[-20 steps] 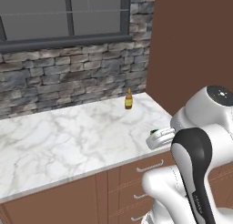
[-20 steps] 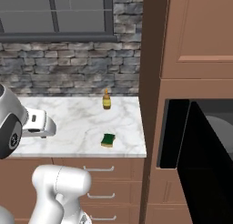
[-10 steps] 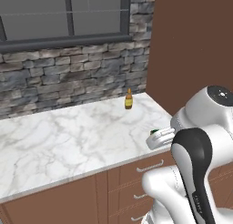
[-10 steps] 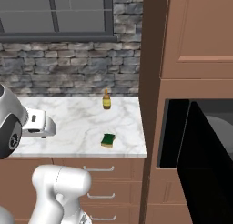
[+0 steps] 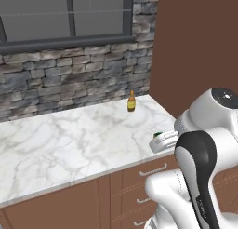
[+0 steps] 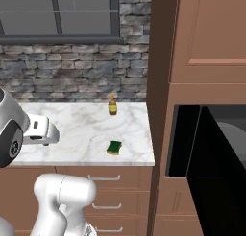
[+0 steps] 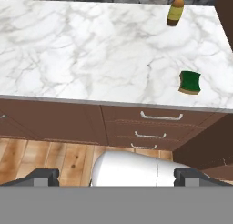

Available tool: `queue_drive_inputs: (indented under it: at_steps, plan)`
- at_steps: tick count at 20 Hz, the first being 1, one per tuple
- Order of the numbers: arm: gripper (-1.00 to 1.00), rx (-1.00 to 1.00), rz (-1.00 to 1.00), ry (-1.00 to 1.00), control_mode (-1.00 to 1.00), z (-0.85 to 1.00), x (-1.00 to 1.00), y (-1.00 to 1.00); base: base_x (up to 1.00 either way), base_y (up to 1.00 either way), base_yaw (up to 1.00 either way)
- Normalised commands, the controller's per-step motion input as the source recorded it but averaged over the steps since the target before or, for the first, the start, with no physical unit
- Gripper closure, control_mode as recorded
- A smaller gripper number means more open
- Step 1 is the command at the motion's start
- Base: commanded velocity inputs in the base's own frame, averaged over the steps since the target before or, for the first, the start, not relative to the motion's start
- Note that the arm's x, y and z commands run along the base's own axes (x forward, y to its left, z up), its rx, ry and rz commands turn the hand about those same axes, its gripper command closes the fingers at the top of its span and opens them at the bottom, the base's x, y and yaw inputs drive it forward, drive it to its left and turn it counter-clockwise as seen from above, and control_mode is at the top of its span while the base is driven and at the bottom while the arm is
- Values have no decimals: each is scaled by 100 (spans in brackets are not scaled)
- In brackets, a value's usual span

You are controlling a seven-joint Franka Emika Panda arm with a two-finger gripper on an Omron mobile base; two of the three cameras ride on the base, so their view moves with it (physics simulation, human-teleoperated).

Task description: Place the sponge inside the microwave to prepare for sanitizing.

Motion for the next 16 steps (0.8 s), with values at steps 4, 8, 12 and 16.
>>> queue_drive_inputs:
  at_steps: [4, 8, 12, 16]
  plan:
    - [-100, 0, 0, 0, -100, 0, 0, 0, 0, 0, 0]
    - [-100, 0, -3, 0, -100, -6, 20, -4, 0, 0, 0]
    - [-100, 6, 0, 4, -100, 0, 54, -19, 0, 0, 0]
    - [-100, 4, 0, 10, -100, -1, 58, -31, 0, 0, 0]
